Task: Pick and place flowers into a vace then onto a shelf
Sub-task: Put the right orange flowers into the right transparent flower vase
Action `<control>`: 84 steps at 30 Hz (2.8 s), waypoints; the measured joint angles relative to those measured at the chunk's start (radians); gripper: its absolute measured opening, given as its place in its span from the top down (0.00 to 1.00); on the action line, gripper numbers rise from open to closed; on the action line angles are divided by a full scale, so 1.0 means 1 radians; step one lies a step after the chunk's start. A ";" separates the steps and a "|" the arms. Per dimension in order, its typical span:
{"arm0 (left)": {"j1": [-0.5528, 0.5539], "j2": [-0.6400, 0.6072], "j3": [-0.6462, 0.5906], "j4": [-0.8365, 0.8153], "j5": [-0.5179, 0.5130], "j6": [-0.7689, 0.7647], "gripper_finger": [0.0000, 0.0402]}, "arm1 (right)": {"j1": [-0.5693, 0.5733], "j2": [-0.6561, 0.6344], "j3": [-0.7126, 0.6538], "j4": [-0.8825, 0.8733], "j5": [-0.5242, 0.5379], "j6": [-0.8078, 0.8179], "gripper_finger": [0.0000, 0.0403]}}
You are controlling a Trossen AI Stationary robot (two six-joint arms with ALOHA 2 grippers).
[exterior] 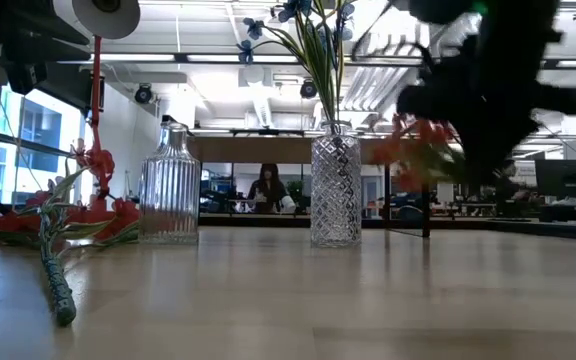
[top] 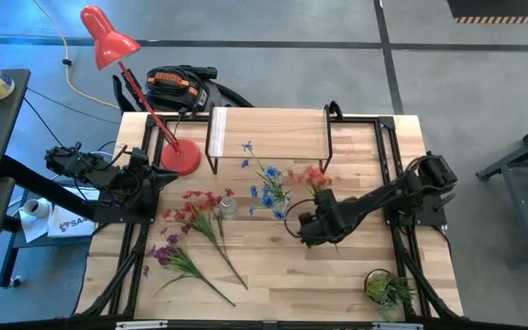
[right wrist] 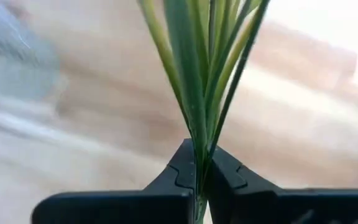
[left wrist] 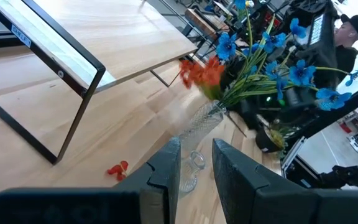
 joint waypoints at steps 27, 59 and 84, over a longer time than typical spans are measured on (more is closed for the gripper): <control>0.000 0.000 0.000 0.007 0.001 0.000 0.68 | -0.173 -0.128 0.525 -0.113 0.760 -0.617 1.00; 0.000 0.000 0.000 0.006 0.005 0.004 0.68 | 0.061 -0.351 -0.573 1.733 1.016 -0.889 0.99; 0.000 0.000 0.000 0.007 -0.055 0.001 0.68 | -0.113 -0.227 -0.566 2.315 0.472 -1.395 0.99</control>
